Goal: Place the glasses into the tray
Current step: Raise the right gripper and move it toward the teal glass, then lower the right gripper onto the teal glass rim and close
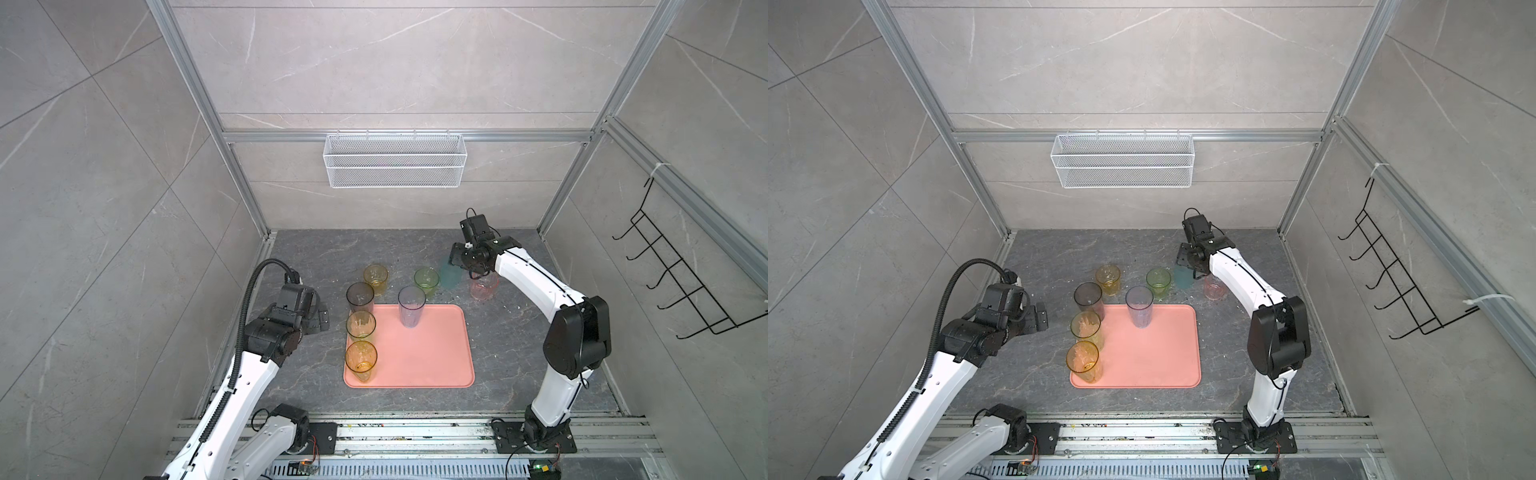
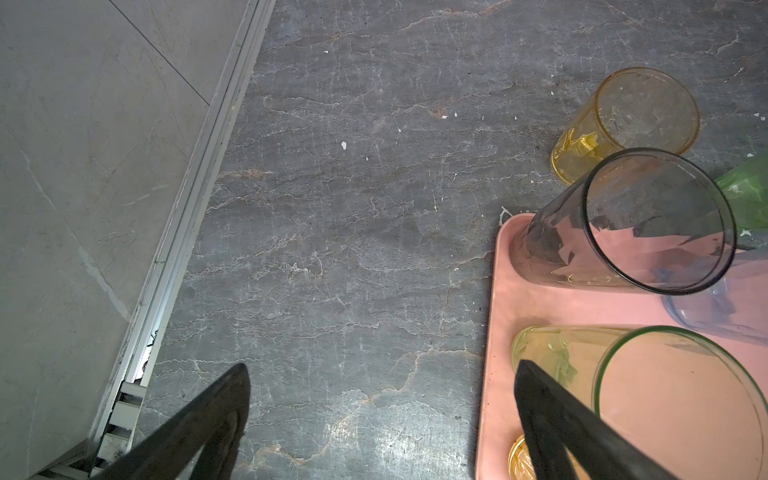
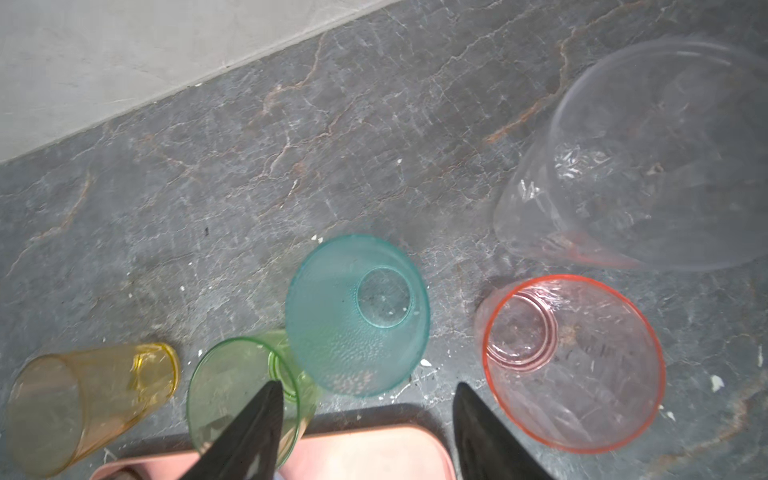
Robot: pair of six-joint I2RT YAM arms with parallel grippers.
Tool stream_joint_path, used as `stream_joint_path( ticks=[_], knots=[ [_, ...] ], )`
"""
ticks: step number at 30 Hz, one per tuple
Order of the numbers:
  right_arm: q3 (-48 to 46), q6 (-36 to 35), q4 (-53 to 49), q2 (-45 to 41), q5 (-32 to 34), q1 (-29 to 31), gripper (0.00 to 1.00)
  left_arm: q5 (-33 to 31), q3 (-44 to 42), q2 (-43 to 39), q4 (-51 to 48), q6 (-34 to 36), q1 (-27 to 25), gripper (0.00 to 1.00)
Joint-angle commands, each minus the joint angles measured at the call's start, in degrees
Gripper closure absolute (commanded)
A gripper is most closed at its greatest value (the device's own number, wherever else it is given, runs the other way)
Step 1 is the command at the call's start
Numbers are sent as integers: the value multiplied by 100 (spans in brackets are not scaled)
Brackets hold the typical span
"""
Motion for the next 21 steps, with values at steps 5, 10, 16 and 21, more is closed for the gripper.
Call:
stream_joint_path(
  ticks=[5,10,16,21],
  knots=[
    [-134,197,153,293,-151,-140,35,-100,39,-61,-45,-65,29,1],
    [-209,205,214,404,-236,-212,37,-86,42,-61,-44,-64,29,1],
    [-320,228,307,479,-319,-270,40,-87,37,-76,-36,-55,29,1],
    [-339,222,348,565,-398,-300,48,-78,31,-77,-41,-55,29,1]
  ],
)
